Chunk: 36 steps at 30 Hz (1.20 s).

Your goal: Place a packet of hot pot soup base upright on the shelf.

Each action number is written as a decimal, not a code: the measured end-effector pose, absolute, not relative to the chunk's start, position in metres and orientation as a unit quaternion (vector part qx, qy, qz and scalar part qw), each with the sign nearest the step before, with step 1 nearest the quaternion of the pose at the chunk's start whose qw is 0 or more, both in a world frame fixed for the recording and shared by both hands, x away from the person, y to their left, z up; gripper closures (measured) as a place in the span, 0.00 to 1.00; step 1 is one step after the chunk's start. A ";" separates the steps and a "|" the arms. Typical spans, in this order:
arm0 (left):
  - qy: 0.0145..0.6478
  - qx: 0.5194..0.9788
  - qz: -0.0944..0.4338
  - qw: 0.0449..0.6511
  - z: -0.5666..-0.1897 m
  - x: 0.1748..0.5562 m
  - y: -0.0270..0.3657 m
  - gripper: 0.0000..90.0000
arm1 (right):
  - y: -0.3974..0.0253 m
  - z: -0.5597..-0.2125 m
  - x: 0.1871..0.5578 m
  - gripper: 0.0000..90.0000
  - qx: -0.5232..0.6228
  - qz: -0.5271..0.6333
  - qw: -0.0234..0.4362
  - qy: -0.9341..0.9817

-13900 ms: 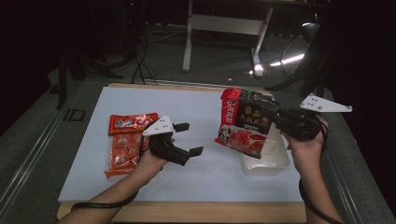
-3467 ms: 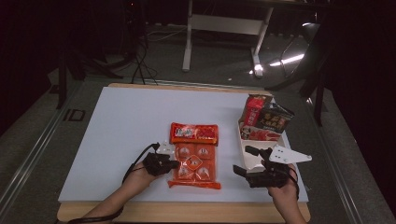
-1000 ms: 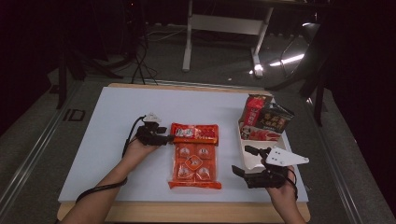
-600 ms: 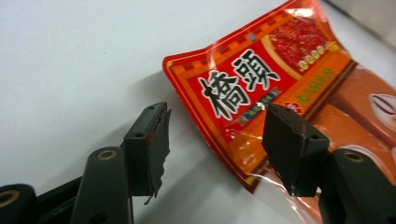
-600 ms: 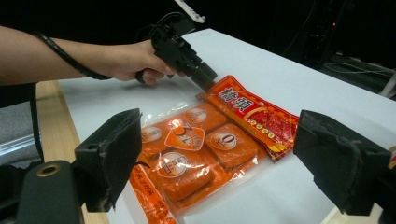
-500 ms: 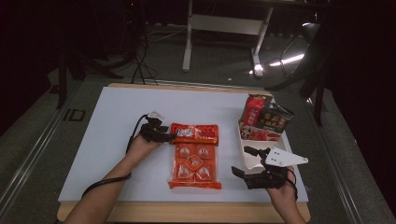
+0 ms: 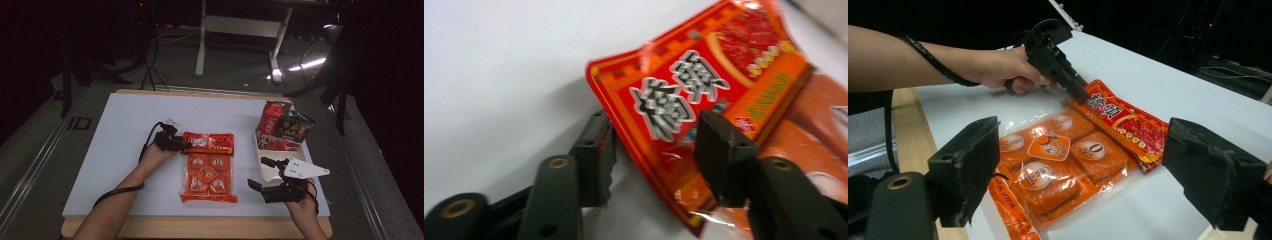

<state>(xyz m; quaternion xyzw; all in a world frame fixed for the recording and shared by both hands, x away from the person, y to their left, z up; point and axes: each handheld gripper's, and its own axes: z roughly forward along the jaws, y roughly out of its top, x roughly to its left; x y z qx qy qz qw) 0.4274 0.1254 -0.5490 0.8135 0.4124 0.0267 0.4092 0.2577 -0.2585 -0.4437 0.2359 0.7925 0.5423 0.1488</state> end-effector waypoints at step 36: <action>0.382 0.824 0.041 0.416 -0.529 0.410 0.104 1.00 | -0.259 -0.442 0.257 0.17 0.237 0.545 0.149 0.790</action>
